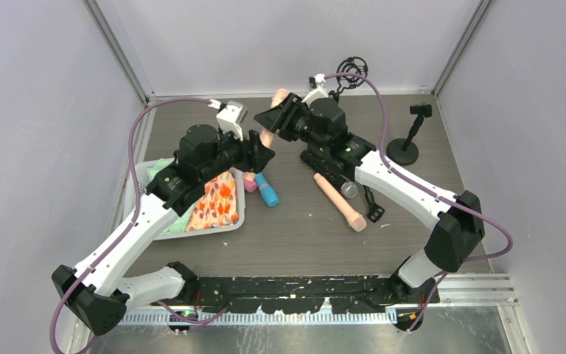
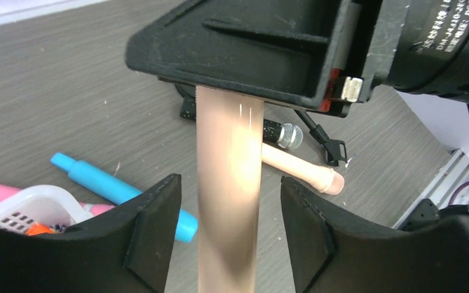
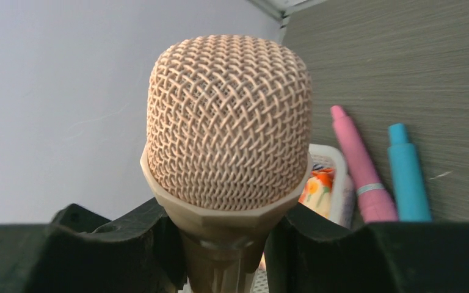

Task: Attach the microphones to the stand

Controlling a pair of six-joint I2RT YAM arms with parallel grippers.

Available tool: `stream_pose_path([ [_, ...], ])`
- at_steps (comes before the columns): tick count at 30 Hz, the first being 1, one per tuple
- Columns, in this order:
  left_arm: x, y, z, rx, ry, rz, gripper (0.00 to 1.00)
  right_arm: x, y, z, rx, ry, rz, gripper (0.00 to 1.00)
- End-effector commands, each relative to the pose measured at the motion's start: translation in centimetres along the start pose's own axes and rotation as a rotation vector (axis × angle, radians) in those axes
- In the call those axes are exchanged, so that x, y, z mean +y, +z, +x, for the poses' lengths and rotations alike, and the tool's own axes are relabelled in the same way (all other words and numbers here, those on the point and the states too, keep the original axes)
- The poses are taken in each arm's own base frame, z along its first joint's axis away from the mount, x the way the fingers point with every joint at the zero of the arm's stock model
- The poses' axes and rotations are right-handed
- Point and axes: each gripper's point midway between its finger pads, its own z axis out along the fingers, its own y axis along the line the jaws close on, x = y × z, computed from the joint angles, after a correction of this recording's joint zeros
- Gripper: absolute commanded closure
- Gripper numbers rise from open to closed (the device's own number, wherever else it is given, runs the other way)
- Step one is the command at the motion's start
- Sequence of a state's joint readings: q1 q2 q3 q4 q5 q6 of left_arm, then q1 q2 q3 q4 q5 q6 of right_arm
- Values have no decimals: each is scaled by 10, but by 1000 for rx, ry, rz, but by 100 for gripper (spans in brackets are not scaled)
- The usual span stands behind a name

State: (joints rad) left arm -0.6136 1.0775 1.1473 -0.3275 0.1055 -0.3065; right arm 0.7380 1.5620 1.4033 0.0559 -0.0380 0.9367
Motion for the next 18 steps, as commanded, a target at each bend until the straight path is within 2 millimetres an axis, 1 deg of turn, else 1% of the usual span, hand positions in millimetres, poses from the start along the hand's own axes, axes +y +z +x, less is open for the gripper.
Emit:
stream_pose_path([
  [1,-10,-11,-31,-96,12,28,30,8,-27,-46,-184,-86,34,99],
  [3,-10,-10,-30,-96,3,29,20,-4,-41,-64,-258,-130,118,99],
  [4,-10,-9,-29,-95,-2,29,16,-15,-50,-72,-286,-156,180,99],
  [5,-10,-7,-28,-93,-9,31,14,-23,-61,-80,-318,-177,232,99],
  [6,-10,-4,-26,-90,-17,36,12,-37,-74,-91,-354,-194,301,99],
  [7,-11,0,-25,-87,-22,41,12,-44,-85,-101,-381,-209,336,99],
  [8,-11,5,-23,-81,-31,45,11,-58,-98,-108,-401,-235,405,99],
  [9,-11,9,-23,-81,-42,48,11,-65,-111,-117,-430,-245,448,99],
  [11,-12,20,-24,-86,-63,58,10,-87,-139,-127,-446,-285,565,99],
  [14,-13,42,-29,-101,-80,67,11,-107,-178,-137,-469,-316,662,99],
  [16,-12,60,-35,-113,-73,72,11,-116,-198,-139,-468,-325,705,99],
  [18,-14,80,-42,-113,-48,88,11,-119,-214,-138,-462,-336,727,99],
])
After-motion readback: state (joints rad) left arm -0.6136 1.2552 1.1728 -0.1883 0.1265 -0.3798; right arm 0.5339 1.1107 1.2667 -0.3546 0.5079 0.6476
